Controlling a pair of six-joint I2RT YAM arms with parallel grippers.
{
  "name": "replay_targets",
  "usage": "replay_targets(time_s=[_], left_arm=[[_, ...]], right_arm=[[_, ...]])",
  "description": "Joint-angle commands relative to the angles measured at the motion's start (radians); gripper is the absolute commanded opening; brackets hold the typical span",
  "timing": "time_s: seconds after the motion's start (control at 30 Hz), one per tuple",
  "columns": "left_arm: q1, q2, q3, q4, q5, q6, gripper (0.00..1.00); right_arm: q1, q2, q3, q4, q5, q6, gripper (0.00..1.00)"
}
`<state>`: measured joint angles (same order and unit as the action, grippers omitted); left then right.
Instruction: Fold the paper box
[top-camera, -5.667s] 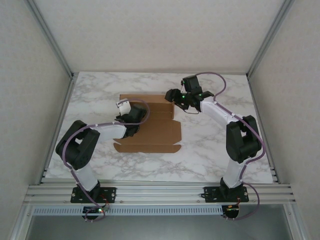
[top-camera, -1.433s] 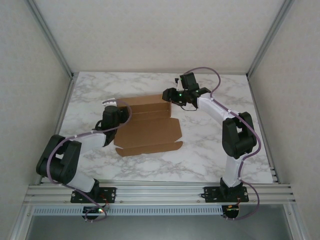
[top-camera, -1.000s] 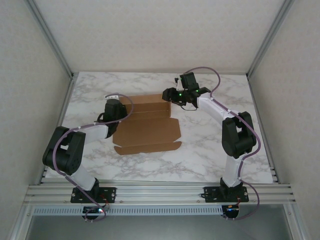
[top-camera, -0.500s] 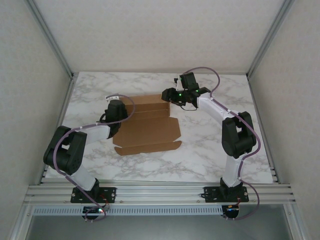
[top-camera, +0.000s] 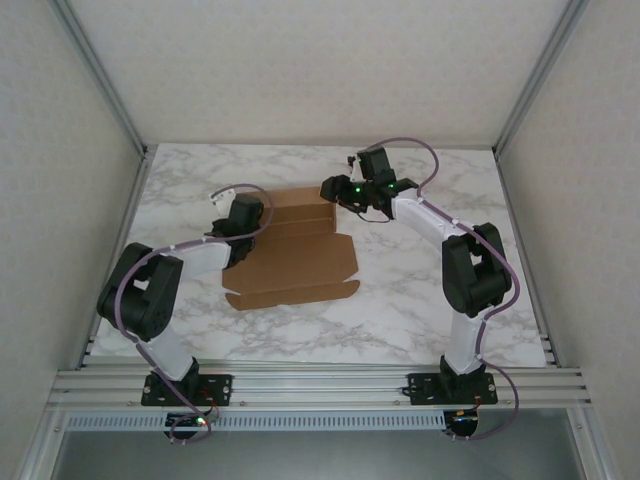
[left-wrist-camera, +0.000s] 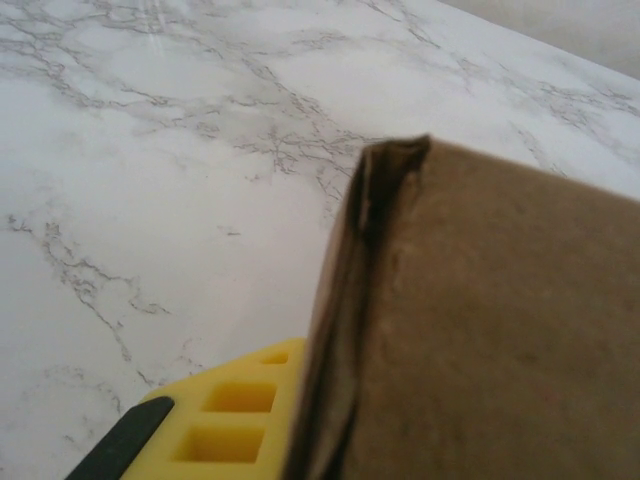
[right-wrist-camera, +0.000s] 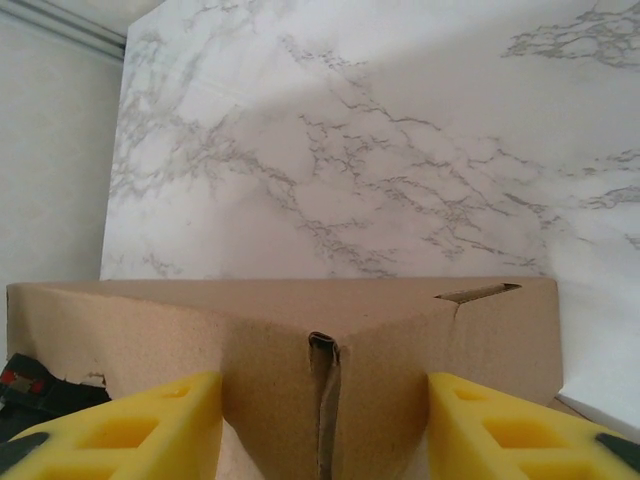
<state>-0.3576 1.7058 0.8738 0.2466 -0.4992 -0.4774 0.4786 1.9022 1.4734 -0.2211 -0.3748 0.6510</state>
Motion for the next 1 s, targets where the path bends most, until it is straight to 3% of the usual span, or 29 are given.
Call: replay_targets(time_s=[0.0, 0.37, 0.7, 0.97], left_arm=[[-0.027, 0.022, -0.001, 0.014, 0.045, -0.012, 0.0], [-0.026, -0.074, -0.128, 0.135, 0.224, 0.192, 0.0], [-0.027, -0.113, -0.137, 0.137, 0.292, 0.268, 0.0], [-0.052, -0.083, -0.104, 0.148, 0.364, 0.359, 0.0]], right_arm=[[0.065, 0.011, 0.004, -0.108, -0.073, -0.001, 0.52], [0.047, -0.064, -0.006, -0.218, 0.078, -0.079, 0.57], [0.016, -0.218, -0.06, -0.273, 0.249, -0.115, 0.75], [0.017, -0.286, -0.017, -0.333, 0.291, -0.185, 0.72]])
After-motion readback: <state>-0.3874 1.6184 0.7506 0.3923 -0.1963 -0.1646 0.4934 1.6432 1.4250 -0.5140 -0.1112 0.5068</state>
